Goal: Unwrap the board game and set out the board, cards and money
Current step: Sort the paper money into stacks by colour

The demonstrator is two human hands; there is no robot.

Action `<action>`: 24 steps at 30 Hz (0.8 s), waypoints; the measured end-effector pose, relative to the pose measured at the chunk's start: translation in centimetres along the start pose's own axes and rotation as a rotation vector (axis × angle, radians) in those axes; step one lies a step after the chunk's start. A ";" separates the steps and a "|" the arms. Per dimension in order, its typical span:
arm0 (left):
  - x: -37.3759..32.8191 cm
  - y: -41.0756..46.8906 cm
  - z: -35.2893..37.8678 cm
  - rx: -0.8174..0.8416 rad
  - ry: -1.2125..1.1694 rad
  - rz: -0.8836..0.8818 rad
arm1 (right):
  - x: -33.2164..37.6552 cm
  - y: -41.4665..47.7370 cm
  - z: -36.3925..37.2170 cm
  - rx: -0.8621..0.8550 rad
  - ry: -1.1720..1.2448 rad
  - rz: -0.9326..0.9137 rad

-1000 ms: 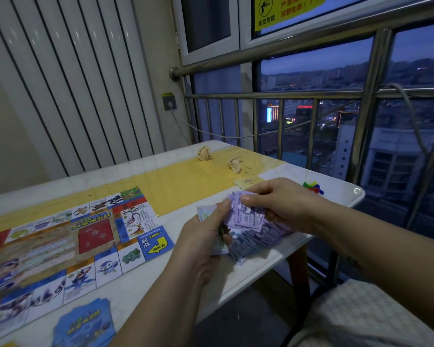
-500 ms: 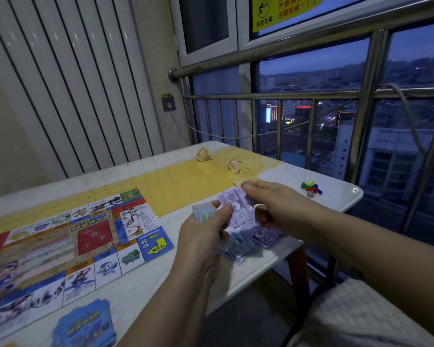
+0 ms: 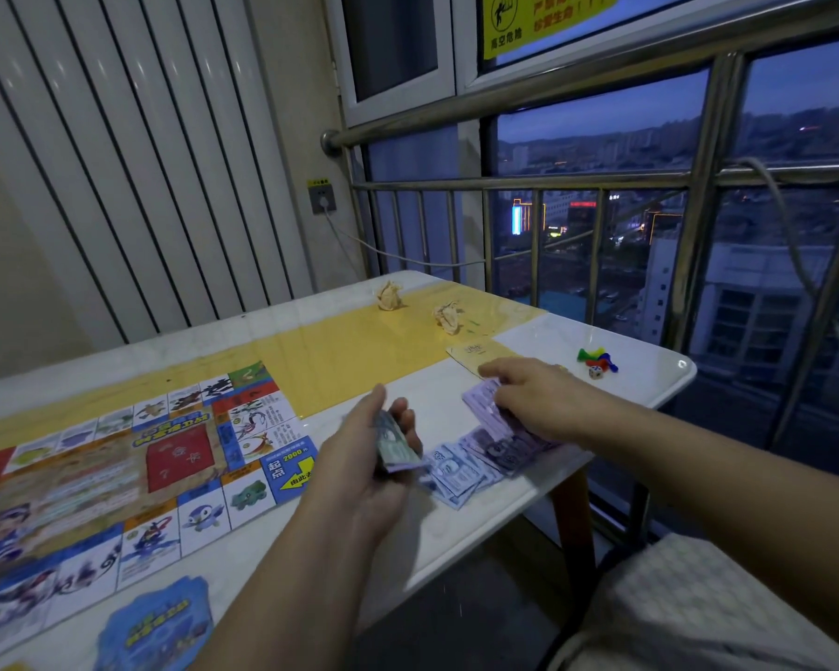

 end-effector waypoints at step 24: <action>3.6 -2.3 4.3 0.146 -0.142 -0.167 | -1.8 -1.8 -2.3 -0.097 0.333 -0.049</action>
Point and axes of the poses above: each hand's wrist, its own y-axis towards the middle knuckle, its own z-axis out of the palm, x = y × z, the point moved 10 cm from there along y, towards the middle knuckle, and after that the axes turned 8 degrees about z, right-handed, at the moved point
